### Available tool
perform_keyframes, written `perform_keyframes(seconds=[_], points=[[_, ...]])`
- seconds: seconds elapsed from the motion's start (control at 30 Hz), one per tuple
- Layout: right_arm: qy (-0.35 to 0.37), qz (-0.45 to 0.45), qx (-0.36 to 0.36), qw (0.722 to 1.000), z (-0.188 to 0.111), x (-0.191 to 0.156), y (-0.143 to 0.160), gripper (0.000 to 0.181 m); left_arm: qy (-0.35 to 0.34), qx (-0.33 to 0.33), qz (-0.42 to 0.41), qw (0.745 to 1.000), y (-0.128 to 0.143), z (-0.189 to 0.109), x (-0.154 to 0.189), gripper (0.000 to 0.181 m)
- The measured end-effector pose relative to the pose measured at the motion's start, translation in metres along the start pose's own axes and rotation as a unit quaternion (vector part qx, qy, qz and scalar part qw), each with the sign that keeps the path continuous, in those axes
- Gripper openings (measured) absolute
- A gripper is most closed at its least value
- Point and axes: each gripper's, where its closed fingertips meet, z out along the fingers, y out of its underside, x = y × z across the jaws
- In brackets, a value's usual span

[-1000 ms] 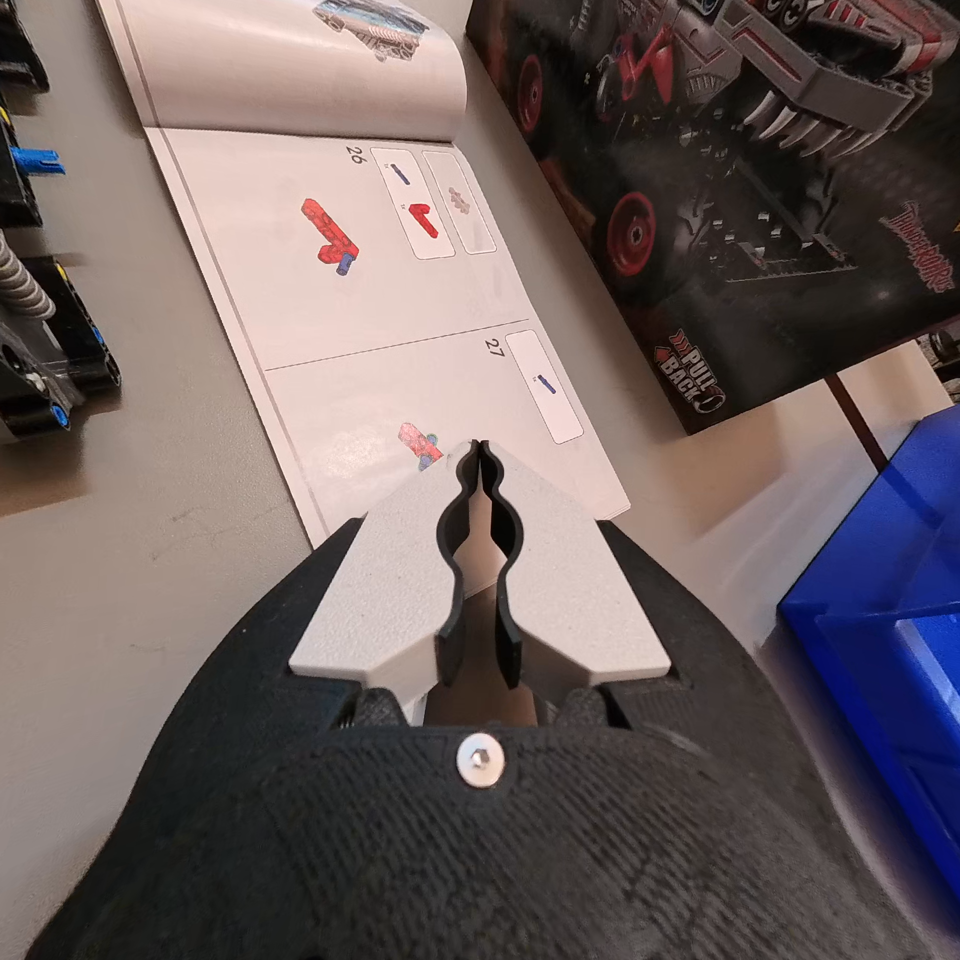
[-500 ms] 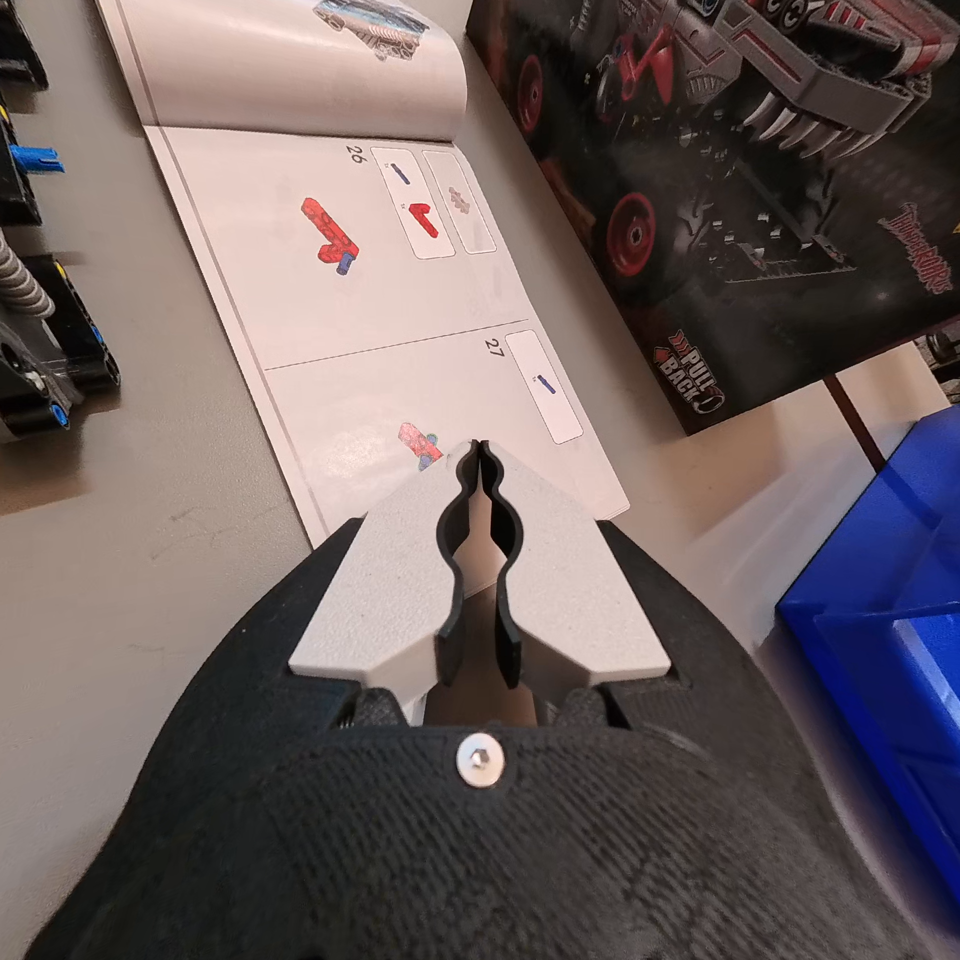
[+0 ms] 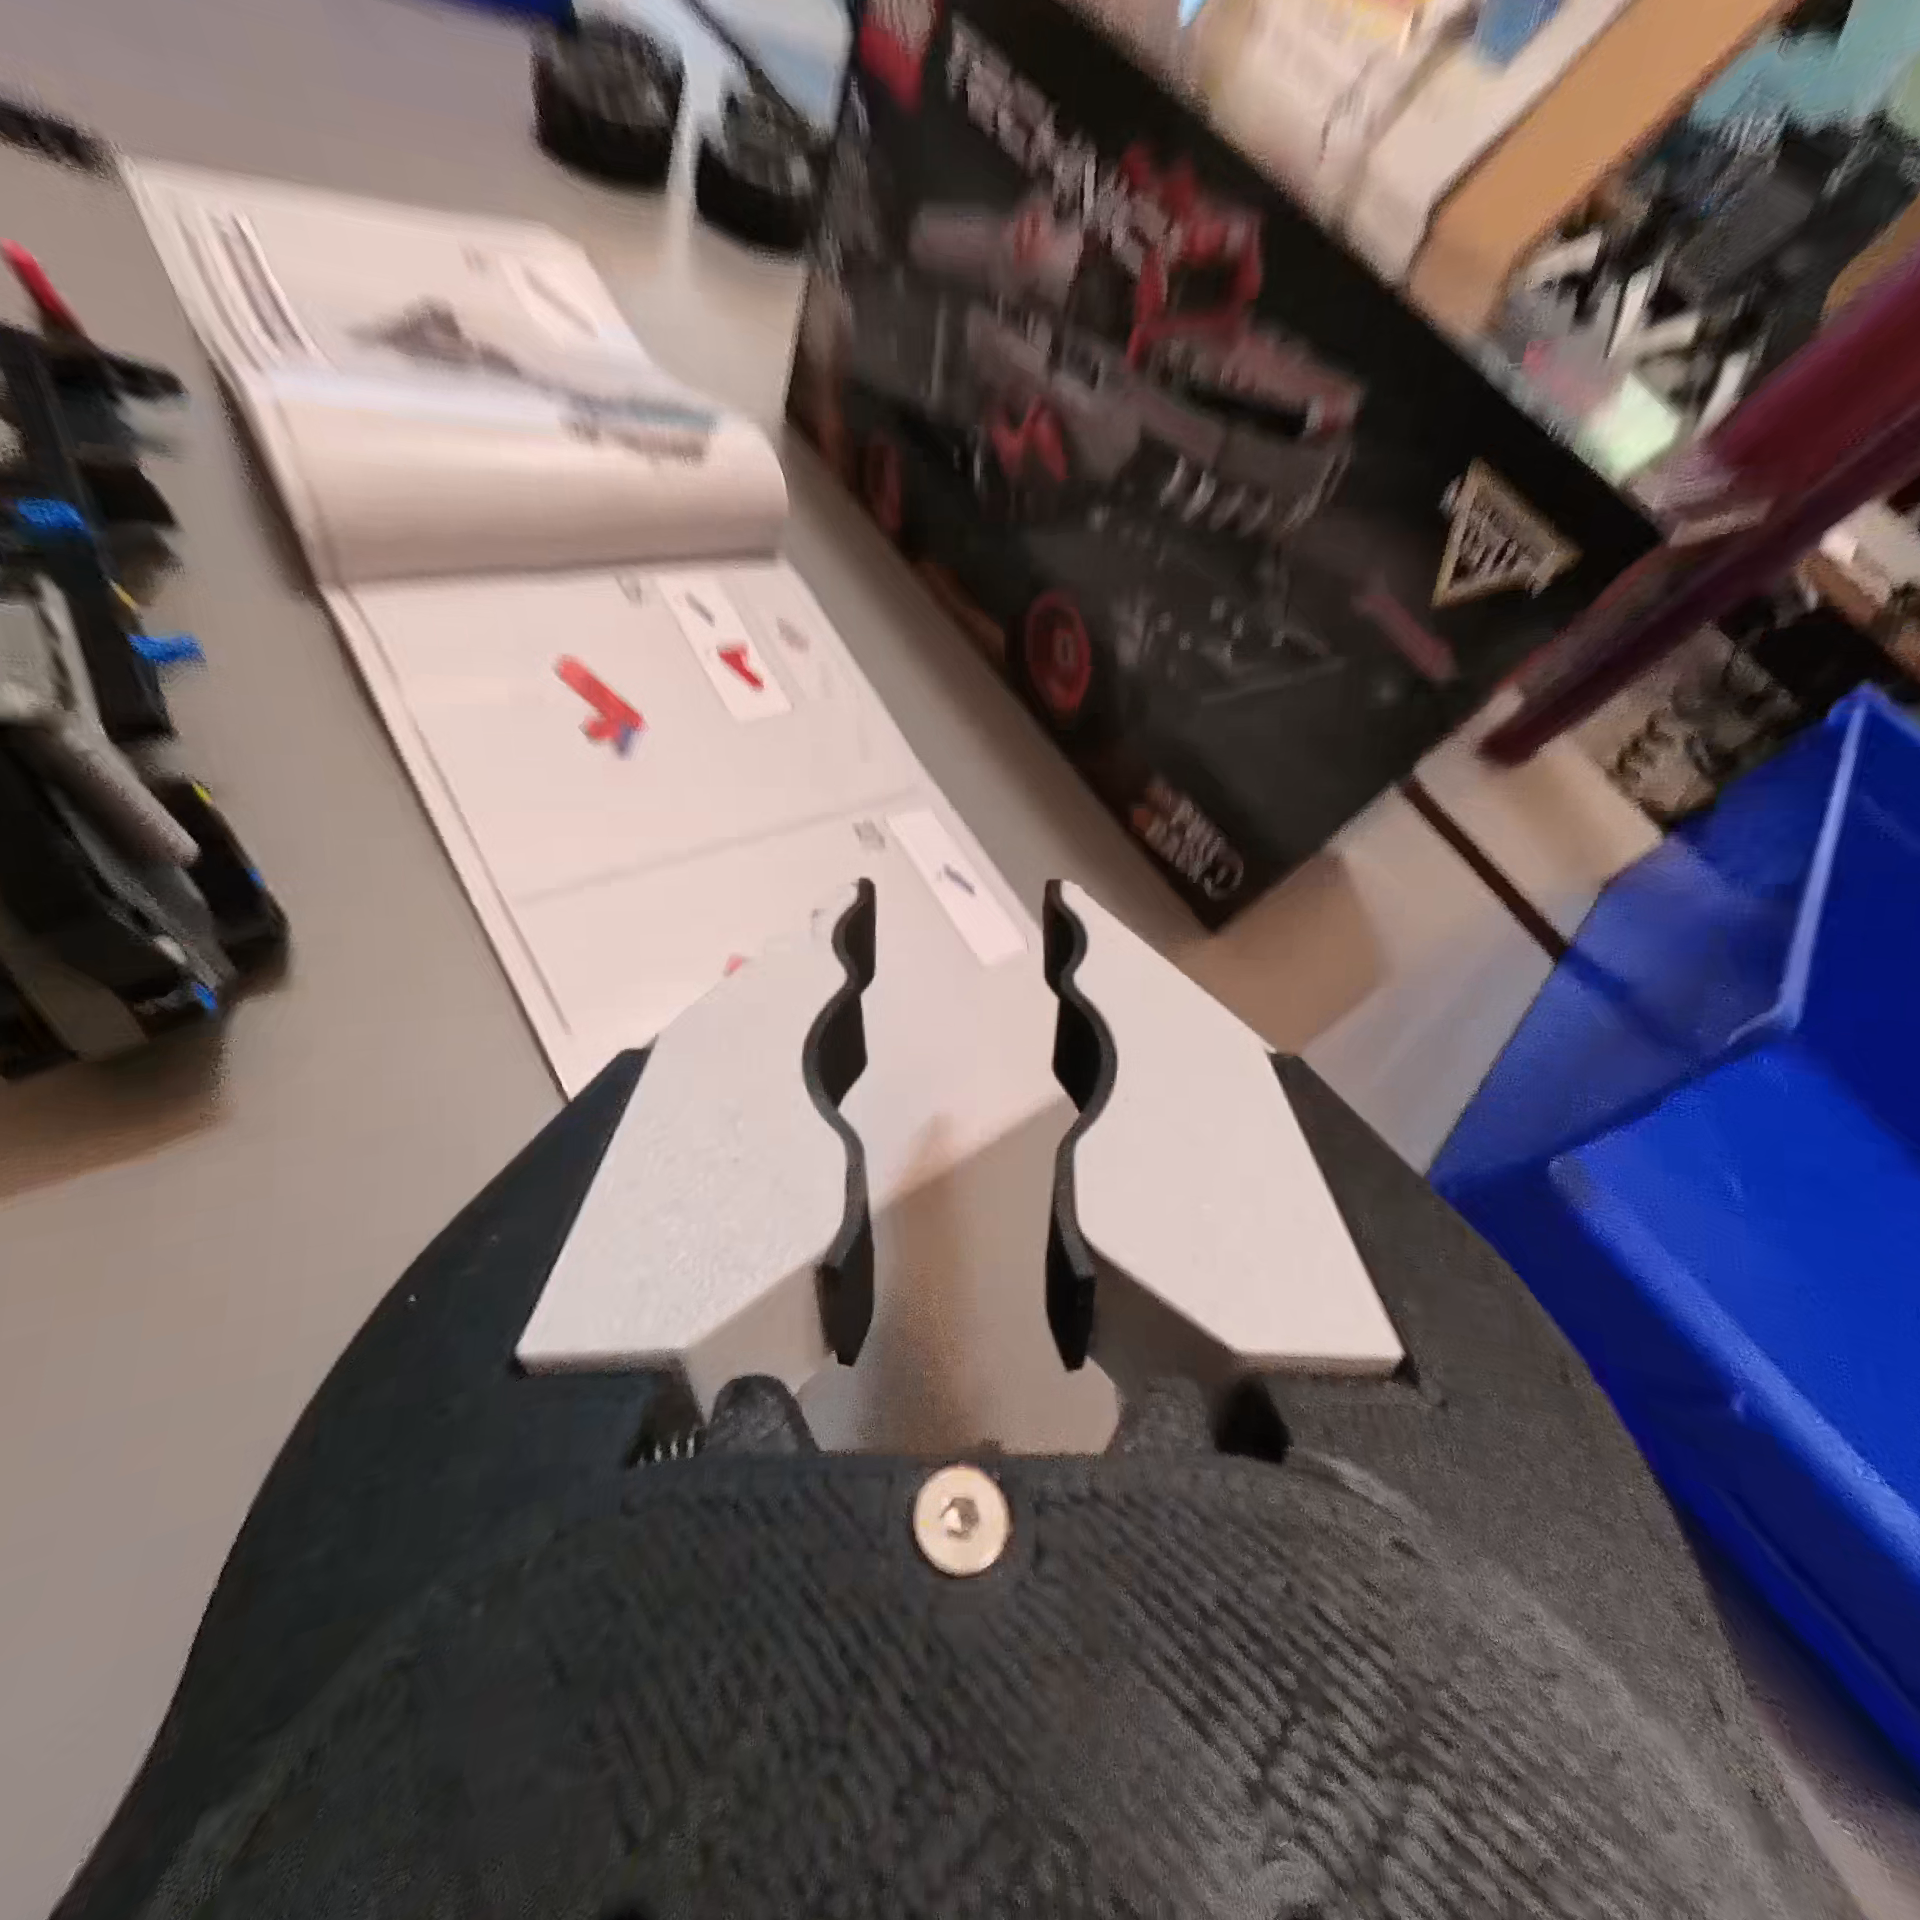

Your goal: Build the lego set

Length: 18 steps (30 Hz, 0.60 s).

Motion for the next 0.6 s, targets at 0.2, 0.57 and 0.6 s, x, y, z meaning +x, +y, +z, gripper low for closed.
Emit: perform_keyframes(seconds=[0.2, 0.57, 0.6], points=[[-0.042, -0.009, 0.109, 0.993, -0.010, -0.020, -0.053, 0.029, 0.104, 0.087, -0.164, 0.977, -0.011, -0.018, -0.003, 0.005], [-0.176, -0.127, -0.007, 0.976, 0.007, -0.167, -0.120, 0.062, 0.111, 0.079, -0.194, 0.972, -0.012, -0.007, 0.001, 0.005], [-0.180, -0.133, -0.033, 0.974, 0.013, -0.179, -0.117, 0.063, 0.109, 0.079, -0.189, 0.973, -0.012, -0.007, 0.002, 0.005]])
